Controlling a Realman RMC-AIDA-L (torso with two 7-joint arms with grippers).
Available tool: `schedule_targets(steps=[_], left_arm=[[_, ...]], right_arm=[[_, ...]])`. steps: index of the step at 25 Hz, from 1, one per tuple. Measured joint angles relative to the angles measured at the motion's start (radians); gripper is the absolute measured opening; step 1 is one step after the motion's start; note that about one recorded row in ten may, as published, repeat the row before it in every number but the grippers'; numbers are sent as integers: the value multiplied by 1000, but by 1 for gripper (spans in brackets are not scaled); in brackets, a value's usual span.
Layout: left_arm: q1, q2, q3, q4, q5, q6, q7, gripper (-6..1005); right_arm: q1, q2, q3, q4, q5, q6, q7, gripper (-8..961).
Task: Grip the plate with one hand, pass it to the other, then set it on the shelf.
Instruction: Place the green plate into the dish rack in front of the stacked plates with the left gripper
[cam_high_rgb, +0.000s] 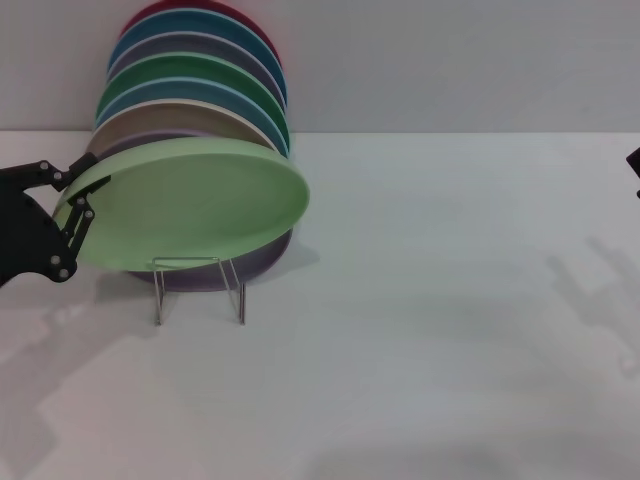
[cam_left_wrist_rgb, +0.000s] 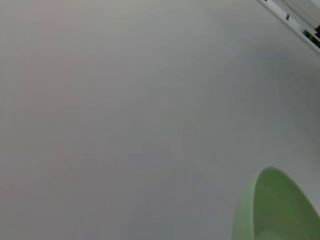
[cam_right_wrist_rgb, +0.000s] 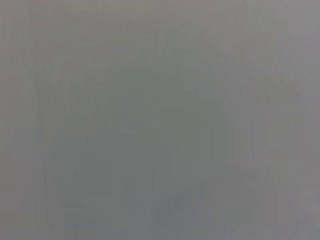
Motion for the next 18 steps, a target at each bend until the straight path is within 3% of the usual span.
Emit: schedule_targets(steps=[3, 10, 13, 18], left_arm=[[-1, -4, -2, 1, -1, -14, 0, 93], [-5, -42, -11, 4, -5, -81, 53, 97], [-5, -48, -18, 5, -6, -88, 56, 98], [8, -68, -42, -1, -7, -95, 103, 312]], right_arm=[[0, 0, -2, 0, 0, 0, 0, 700], [-2, 0, -7, 0, 1, 3, 0, 700], [-2, 0, -7, 0, 1, 3, 0, 700], [-1, -1, -7, 1, 0, 4, 0, 701]])
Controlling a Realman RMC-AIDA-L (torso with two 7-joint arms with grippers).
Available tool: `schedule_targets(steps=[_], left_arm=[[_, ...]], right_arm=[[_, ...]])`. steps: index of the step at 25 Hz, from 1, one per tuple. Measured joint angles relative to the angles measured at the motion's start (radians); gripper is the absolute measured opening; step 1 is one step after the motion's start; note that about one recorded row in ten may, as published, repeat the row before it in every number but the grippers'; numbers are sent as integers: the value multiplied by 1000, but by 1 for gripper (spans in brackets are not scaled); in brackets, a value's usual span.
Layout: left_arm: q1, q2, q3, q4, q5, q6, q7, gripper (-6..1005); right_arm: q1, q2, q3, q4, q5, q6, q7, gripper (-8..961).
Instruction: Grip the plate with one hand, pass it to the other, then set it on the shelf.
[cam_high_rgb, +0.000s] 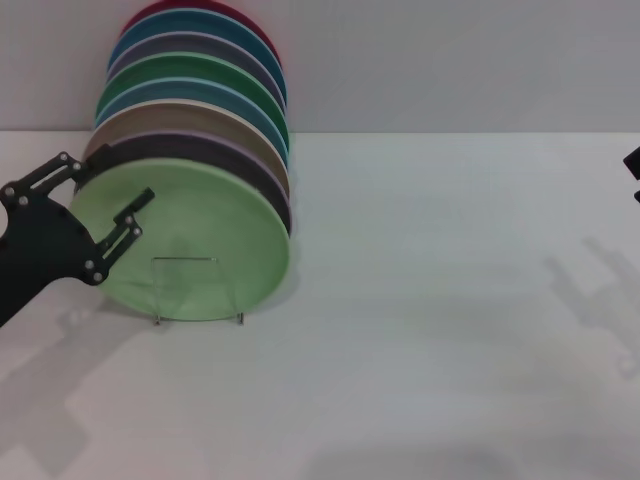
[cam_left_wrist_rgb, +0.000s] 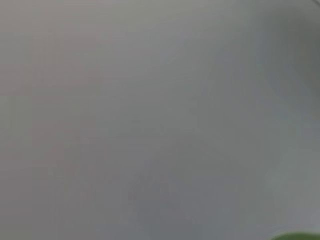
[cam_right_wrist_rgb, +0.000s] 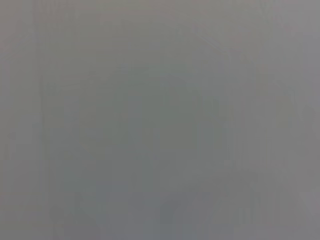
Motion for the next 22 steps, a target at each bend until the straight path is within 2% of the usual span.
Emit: schedule_targets(steps=[2, 3, 6, 7, 8, 9, 11, 12, 13, 17, 20, 22], left_arm=[[32, -17, -57, -24, 0, 37, 39, 394], [32, -17, -57, -24, 0, 37, 39, 436], [114, -63, -285, -117, -4, 88, 39, 559], [171, -107, -481, -192, -9, 89, -32, 567], [171, -107, -481, -192, -9, 89, -32, 576], [199, -126, -585, -226, -9, 82, -90, 584], [219, -137, -697, -234, -11, 63, -188, 601], [224, -133, -757, -206, -10, 20, -303, 609], [224, -133, -757, -206, -10, 20, -303, 618], [215, -138, -857, -136, -12, -117, -411, 706], [215, -142, -871, -115, -11, -142, -415, 785], [221, -144, -866, -106, -11, -145, -426, 789]], right_arm=[[0, 0, 0, 0, 0, 0, 0, 703], [0, 0, 0, 0, 0, 1, 0, 706], [-5, 1, 4, 0, 5, 5, -29, 713], [-9, 4, 4, -5, 13, 7, -91, 716], [-9, 4, 4, -5, 13, 7, -91, 718], [-9, 5, 2, -11, 18, 7, -129, 721], [-2, 5, -3, -39, 41, 0, -222, 726], [16, 5, -4, -87, 79, -12, -300, 728], [27, 5, -4, -116, 104, -19, -335, 731], [66, 5, 2, -198, 178, -62, -386, 741], [76, 5, 4, -210, 218, -99, -359, 748], [82, 5, 5, -218, 250, -116, -347, 753]])
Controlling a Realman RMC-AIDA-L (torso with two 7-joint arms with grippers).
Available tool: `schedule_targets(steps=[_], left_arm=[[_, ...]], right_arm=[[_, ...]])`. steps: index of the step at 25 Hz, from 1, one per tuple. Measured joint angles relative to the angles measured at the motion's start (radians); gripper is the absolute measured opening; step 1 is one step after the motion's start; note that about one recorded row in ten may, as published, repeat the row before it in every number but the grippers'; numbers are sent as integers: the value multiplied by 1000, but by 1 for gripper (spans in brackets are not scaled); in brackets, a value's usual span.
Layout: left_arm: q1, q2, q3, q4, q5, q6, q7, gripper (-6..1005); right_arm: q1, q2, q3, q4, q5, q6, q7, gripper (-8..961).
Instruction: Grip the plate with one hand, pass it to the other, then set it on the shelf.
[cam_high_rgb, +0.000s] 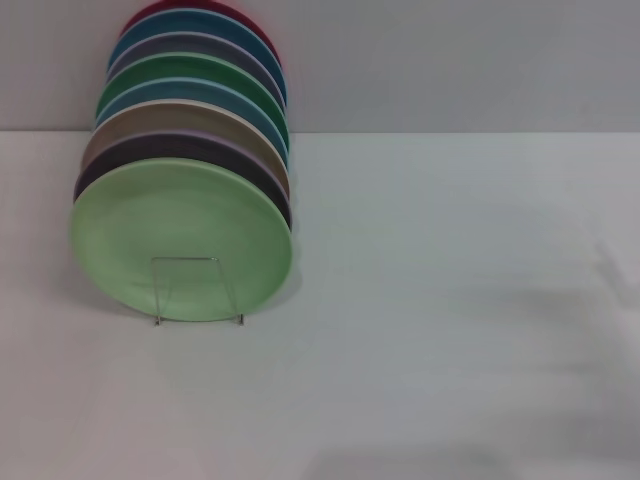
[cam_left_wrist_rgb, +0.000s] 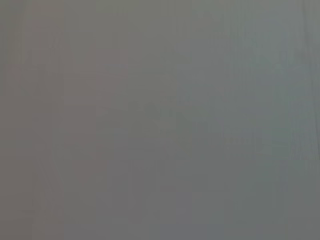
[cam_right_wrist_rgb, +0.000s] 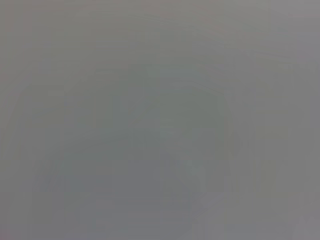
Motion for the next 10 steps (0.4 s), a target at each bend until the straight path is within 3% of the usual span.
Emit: schedule_targets(steps=[10], left_arm=[[0, -3, 53, 22, 6, -5, 17, 796]], right_arm=[[12, 0, -8, -18, 37, 15, -6, 768]])
